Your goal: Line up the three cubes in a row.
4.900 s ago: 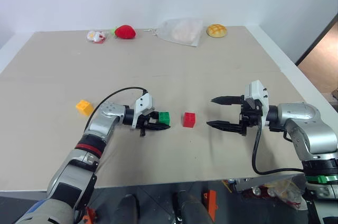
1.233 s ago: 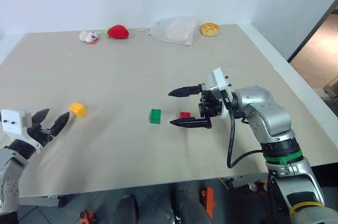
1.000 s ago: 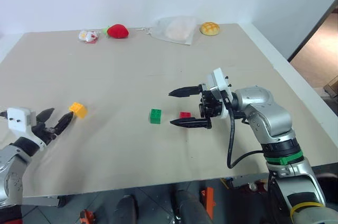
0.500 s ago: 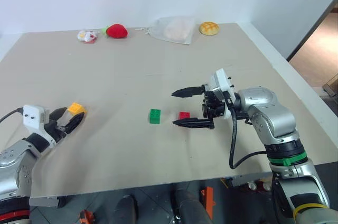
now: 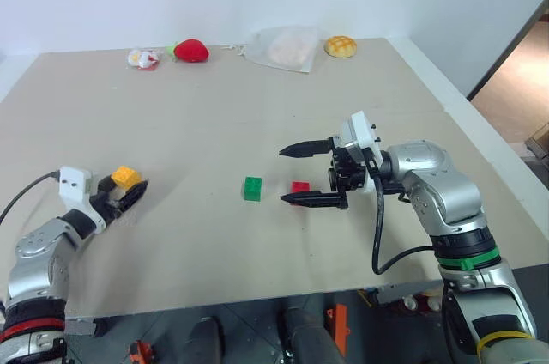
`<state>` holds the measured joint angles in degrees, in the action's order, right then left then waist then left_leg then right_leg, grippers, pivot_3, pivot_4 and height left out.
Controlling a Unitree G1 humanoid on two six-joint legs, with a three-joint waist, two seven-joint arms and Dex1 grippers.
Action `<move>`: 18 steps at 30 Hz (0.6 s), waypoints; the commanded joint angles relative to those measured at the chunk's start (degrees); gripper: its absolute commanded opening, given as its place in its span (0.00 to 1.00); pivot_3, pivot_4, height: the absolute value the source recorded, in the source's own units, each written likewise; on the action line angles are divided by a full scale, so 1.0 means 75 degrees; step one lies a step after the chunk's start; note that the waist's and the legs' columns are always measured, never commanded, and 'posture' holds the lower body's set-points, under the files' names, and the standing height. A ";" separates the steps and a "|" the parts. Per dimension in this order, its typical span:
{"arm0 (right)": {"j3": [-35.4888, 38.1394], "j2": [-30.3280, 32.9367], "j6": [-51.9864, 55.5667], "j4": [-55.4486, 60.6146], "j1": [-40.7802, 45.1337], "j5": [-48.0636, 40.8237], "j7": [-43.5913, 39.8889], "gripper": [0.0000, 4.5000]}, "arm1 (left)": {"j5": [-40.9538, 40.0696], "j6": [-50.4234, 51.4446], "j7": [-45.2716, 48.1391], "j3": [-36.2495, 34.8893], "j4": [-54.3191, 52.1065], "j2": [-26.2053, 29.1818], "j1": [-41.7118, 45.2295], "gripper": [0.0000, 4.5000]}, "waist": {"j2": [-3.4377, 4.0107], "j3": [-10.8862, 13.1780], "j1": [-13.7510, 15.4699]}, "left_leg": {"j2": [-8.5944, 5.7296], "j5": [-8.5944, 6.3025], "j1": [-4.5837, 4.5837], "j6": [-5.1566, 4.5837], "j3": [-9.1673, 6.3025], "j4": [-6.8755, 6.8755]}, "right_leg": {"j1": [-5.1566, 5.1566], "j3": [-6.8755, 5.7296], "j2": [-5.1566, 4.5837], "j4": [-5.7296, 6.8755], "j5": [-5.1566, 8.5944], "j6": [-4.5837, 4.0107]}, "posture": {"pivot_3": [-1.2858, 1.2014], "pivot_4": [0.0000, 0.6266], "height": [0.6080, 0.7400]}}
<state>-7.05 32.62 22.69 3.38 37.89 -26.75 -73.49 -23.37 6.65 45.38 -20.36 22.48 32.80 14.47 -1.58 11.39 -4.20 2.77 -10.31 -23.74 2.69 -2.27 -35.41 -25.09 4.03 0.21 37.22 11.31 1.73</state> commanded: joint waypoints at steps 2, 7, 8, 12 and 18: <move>0.0221 0.0076 0.0061 0.0385 -0.0076 -0.0221 0.0071 1.00 | 0.0035 -0.0306 0.0233 0.0056 0.0315 0.0055 0.0295 0.38 | 0.0000 0.0000 0.0003 | 0.0000 0.0000 0.0000 0.0000 0.0000 0.0000 | 0.0000 0.0000 0.0001 0.0000 -0.0001 0.0001 | 0.52 0.24 1.00; 0.0413 -0.0049 0.0381 0.0683 -0.0131 -0.0587 0.0327 1.00 | 0.0184 -0.0319 0.0173 0.0189 0.0472 0.0002 0.0525 0.30 | 0.0000 0.0000 0.0014 | 0.0000 0.0001 0.0000 -0.0001 -0.0001 -0.0001 | 0.0000 0.0000 0.0000 0.0005 -0.0014 0.0021 | 0.52 0.24 1.00; 0.0418 -0.0046 0.0413 0.0739 -0.0147 -0.0623 0.0358 1.00 | 0.0243 -0.0257 0.0093 0.0238 0.0486 0.0000 0.0576 0.30 | -0.0001 -0.0001 0.0019 | 0.0000 0.0003 0.0001 0.0000 -0.0002 -0.0002 | 0.0001 -0.0001 0.0000 0.0006 -0.0014 0.0019 | 0.52 0.24 1.00; 0.0420 -0.0028 0.0452 0.0845 -0.0225 -0.0678 0.0497 1.00 | 0.0460 -0.0392 0.0556 0.0852 0.0058 -0.0070 0.0737 0.30 | -0.0002 -0.0001 0.0072 | -0.0002 0.0008 0.0001 0.0004 -0.0002 -0.0014 | 0.0009 -0.0001 -0.0003 0.0006 -0.0012 0.0011 | 0.52 0.24 1.00; 0.0644 0.0152 0.0609 0.1016 -0.0348 -0.0893 0.0626 1.00 | 0.0444 -0.0079 0.1303 0.1809 -0.0548 -0.0266 0.1415 0.30 | -0.0004 -0.0002 0.0201 | -0.0006 0.0009 -0.0011 0.0006 0.0010 -0.0027 | 0.0005 0.0008 -0.0007 0.0004 -0.0016 0.0019 | 0.52 0.24 1.00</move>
<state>-4.94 32.75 26.99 8.25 35.07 -31.71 -69.32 -19.94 5.64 53.34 -7.54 21.39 30.21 23.12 -1.61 11.37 -2.69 2.73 -10.24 -23.86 2.73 -2.19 -35.62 -25.09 4.09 0.17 37.25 11.18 1.88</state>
